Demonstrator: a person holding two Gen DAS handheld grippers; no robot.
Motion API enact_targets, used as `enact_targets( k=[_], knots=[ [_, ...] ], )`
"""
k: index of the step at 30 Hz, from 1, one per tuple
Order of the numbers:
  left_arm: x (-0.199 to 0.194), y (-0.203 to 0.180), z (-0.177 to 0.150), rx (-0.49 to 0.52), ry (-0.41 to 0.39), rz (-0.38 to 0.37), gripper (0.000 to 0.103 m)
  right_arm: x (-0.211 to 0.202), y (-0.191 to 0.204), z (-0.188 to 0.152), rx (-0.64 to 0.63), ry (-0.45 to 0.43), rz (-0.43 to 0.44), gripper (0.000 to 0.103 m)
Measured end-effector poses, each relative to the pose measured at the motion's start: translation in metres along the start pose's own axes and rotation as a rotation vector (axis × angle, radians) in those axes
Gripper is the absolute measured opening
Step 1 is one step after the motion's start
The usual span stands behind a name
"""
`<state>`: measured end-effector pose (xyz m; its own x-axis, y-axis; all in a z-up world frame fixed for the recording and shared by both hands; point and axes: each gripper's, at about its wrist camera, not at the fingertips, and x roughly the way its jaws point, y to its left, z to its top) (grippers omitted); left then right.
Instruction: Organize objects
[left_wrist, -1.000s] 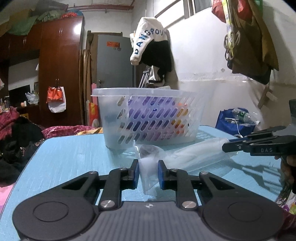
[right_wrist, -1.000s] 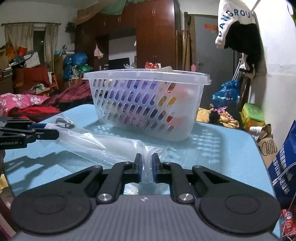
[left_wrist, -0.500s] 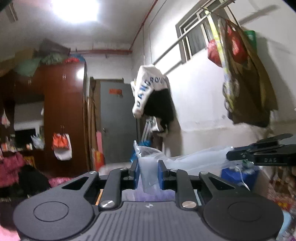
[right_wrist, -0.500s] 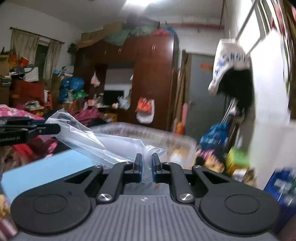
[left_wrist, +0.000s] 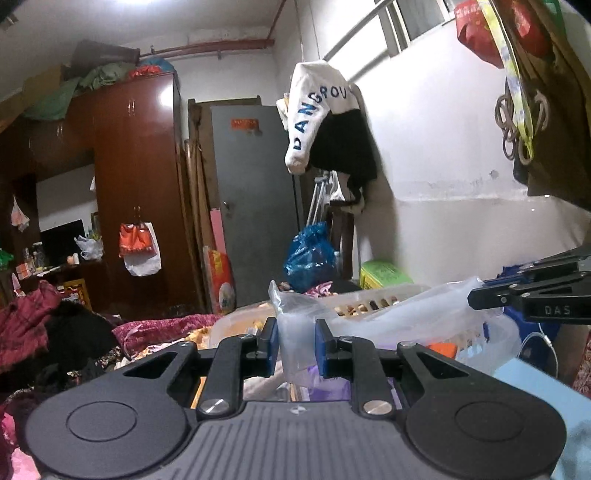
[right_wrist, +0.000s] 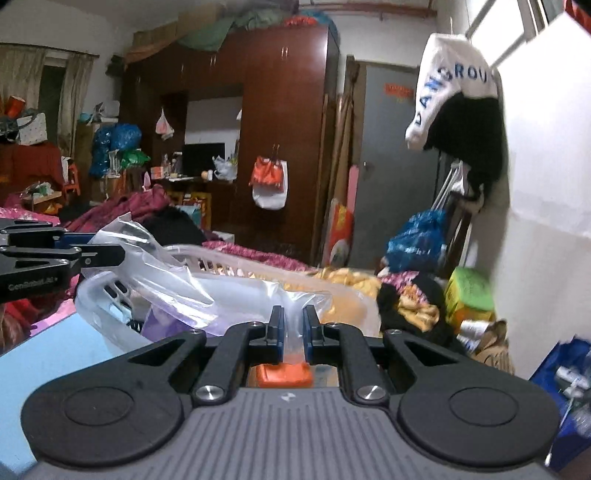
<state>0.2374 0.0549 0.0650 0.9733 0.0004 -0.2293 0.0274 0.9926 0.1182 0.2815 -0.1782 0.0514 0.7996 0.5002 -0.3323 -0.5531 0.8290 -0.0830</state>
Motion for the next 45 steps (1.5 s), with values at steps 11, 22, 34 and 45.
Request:
enact_targets(
  k=[11,22,34,45],
  knots=[
    [0.016,0.004,-0.021,0.025,0.024,0.099,0.098,0.001,-0.004,-0.015,-0.004,0.007,-0.03,0.052],
    [0.004,0.002,-0.016,0.004,0.006,0.074,0.101,-0.002,-0.003,-0.018,0.029,-0.005,-0.05,0.103],
    [-0.026,-0.012,-0.017,0.041,0.014,0.075,0.101,-0.026,0.002,-0.018,0.063,-0.011,-0.042,0.103],
    [-0.117,-0.022,-0.041,0.012,0.048,0.037,0.101,-0.11,0.041,-0.044,-0.038,0.014,-0.237,0.103]
  ],
)
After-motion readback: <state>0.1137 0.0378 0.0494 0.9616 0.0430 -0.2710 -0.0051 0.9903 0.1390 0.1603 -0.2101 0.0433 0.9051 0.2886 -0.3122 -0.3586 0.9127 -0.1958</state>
